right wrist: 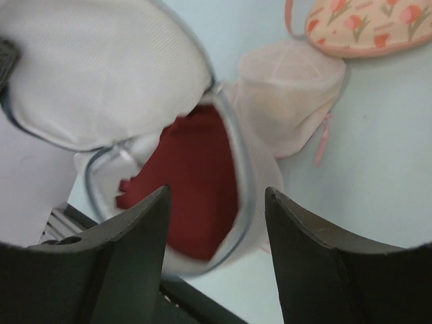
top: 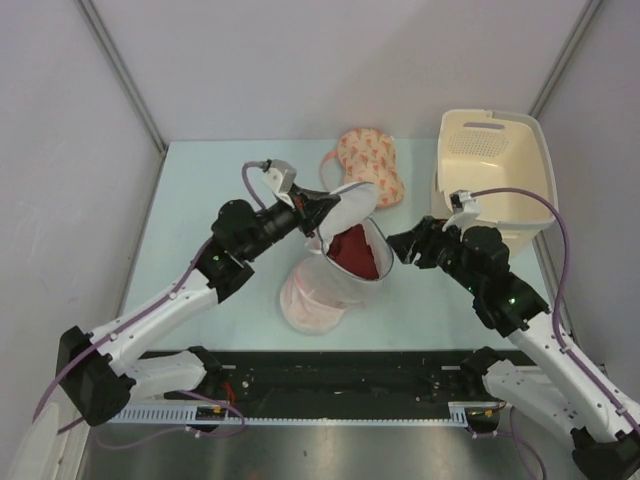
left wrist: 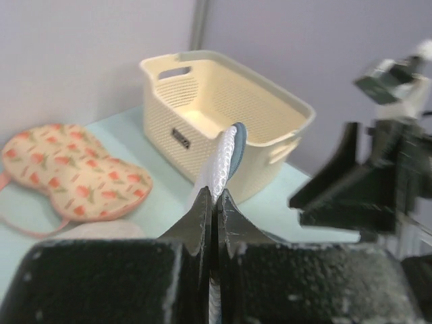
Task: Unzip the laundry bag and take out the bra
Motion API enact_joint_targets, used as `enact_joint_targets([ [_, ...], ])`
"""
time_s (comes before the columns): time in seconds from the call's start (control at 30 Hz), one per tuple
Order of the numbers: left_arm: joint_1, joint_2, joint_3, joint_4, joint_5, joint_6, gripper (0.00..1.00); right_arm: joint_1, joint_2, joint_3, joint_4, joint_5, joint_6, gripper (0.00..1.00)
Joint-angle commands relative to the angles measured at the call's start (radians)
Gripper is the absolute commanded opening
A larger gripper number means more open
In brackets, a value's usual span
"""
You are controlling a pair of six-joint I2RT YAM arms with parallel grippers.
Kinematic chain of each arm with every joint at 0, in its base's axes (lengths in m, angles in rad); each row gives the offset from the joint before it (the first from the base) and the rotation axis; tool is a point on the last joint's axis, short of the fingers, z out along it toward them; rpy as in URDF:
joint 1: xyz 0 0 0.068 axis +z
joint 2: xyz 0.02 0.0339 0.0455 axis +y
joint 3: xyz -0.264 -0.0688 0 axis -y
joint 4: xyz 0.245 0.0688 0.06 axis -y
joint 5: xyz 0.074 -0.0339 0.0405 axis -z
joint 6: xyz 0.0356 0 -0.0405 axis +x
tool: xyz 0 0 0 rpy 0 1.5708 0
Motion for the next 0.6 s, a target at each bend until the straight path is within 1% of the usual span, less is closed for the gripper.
enact_joint_targets([
  [0.0,-0.119,0.063,0.1,-0.13,-0.376,0.046,0.0,0.138,0.006,0.091,-0.11,0.222,0.024,0.63],
  [0.07,-0.142,0.1,0.097,-0.12,-0.431,0.026,0.0,0.181,0.037,0.11,-0.12,0.289,0.042,0.64],
  [0.1,-0.143,0.112,0.102,-0.127,-0.431,-0.02,0.01,0.197,0.054,0.126,-0.118,0.296,0.047,0.65],
  [0.17,-0.143,0.147,0.107,-0.14,-0.44,-0.038,0.0,0.228,0.123,0.145,-0.109,0.288,0.059,0.65],
  [0.23,-0.145,0.154,0.079,-0.112,-0.436,-0.054,0.01,0.258,0.169,0.151,-0.084,0.285,0.076,0.65],
  [0.27,-0.144,0.145,0.061,-0.094,-0.43,-0.057,0.0,0.263,0.219,0.15,-0.08,0.288,0.081,0.65],
  [0.33,-0.143,0.137,0.021,-0.069,-0.443,-0.064,0.0,0.266,0.262,0.151,-0.066,0.283,0.096,0.66],
  [0.37,-0.143,0.135,0.016,-0.071,-0.445,-0.065,0.0,0.268,0.311,0.15,-0.063,0.294,0.101,0.66],
  [0.47,-0.143,0.131,0.016,-0.092,-0.447,-0.066,0.0,0.271,0.379,0.148,-0.055,0.311,0.101,0.68],
  [0.57,-0.143,0.12,0.005,-0.089,-0.446,-0.061,0.0,0.269,0.448,0.142,-0.031,0.32,0.11,0.72],
])
